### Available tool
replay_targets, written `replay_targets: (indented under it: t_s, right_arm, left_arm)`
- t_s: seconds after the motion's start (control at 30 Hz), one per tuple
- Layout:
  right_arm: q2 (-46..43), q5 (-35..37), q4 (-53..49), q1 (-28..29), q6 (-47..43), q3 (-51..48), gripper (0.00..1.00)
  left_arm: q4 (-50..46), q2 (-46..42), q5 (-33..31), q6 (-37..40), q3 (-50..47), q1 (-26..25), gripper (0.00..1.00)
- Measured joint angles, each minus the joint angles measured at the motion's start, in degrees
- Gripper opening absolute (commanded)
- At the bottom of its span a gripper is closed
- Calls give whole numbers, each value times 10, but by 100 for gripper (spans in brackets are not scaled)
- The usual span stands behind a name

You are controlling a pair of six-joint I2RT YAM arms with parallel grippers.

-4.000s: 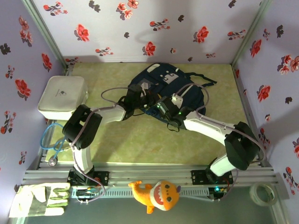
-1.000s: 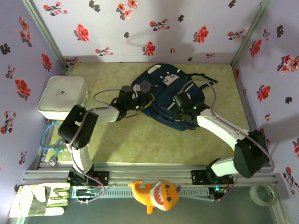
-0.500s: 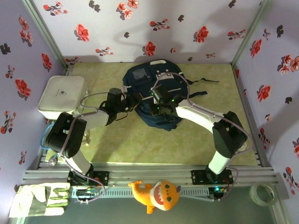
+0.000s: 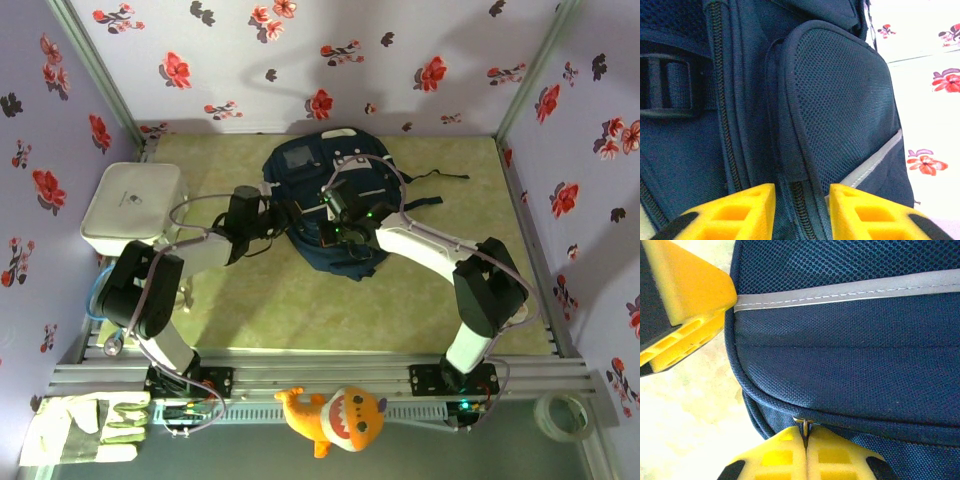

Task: Pack the student bag

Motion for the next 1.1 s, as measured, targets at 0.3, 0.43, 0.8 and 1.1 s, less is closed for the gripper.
replay_targets:
  t_s: [0.3,0.43,0.8,1.1]
  right_arm:
    - [0,-2,5,0,7,0,0]
    - [0,-2,6,0,8,-1,0]
    - [0,-2,12,0,8,-9,0]
    - [-53,103,5,1,33,-63,0]
  left_arm:
    - [-21,-4,-4,15,10,0,34]
    - [-28,1,2,19,30,-1,29]
    - [-33,40,8,20,50,-5,21]
    - [-51,41,3,28,60,-13,8]
